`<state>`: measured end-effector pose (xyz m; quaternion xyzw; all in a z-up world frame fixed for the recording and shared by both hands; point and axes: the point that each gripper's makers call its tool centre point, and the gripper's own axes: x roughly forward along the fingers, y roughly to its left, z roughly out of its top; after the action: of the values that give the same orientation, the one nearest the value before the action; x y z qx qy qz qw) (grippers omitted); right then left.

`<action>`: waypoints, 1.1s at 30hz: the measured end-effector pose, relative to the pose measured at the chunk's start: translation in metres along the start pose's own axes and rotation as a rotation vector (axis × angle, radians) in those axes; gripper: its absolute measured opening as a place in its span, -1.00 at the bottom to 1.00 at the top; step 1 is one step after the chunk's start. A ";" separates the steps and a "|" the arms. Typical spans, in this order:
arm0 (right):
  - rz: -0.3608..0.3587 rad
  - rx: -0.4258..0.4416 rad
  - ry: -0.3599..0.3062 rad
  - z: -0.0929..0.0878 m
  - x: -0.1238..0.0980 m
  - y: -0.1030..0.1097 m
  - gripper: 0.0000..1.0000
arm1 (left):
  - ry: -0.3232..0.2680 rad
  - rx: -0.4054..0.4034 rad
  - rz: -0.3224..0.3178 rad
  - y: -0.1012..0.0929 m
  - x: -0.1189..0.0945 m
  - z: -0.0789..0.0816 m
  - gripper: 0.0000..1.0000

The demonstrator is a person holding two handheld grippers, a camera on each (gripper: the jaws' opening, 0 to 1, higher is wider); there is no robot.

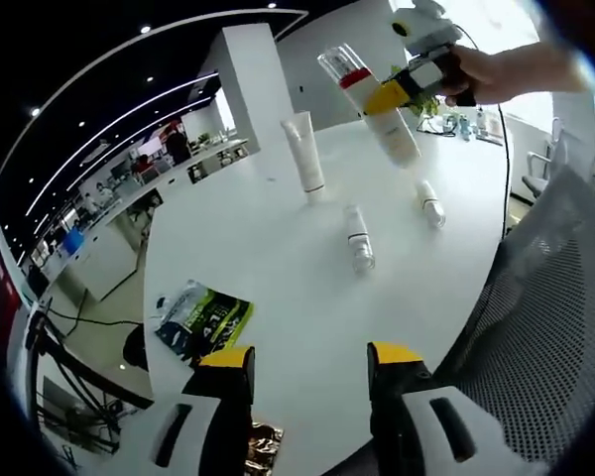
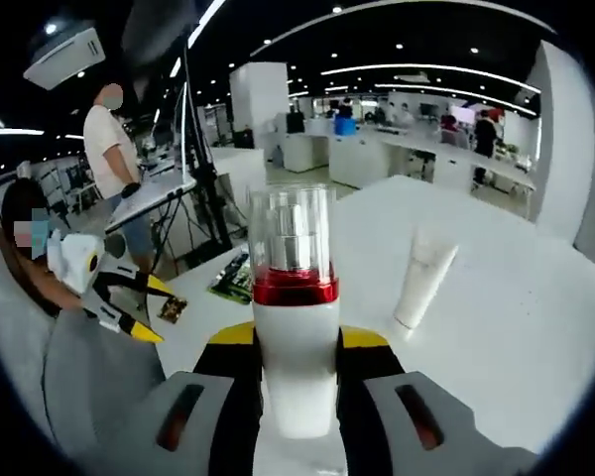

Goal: Arrange the skincare products in the storage area until every visible bottle or jar stands upright without overlapping.

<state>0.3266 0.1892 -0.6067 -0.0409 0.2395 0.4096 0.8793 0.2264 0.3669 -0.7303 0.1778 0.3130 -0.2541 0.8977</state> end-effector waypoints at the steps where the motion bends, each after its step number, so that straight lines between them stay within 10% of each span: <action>1: 0.005 0.025 -0.018 0.002 -0.001 0.003 -0.50 | -0.005 0.003 -0.004 -0.001 -0.001 0.001 -0.06; 20: 0.094 0.386 -0.239 0.025 -0.033 0.066 -0.49 | -0.054 -0.018 -0.037 -0.007 -0.006 0.010 -0.26; 33: 0.189 0.523 -0.346 0.030 -0.053 0.061 -0.48 | -0.040 -0.097 -0.043 -0.004 -0.006 0.007 -0.25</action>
<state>0.2643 0.2008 -0.5487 0.2789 0.1863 0.4150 0.8457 0.2229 0.3621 -0.7214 0.1223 0.3107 -0.2612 0.9057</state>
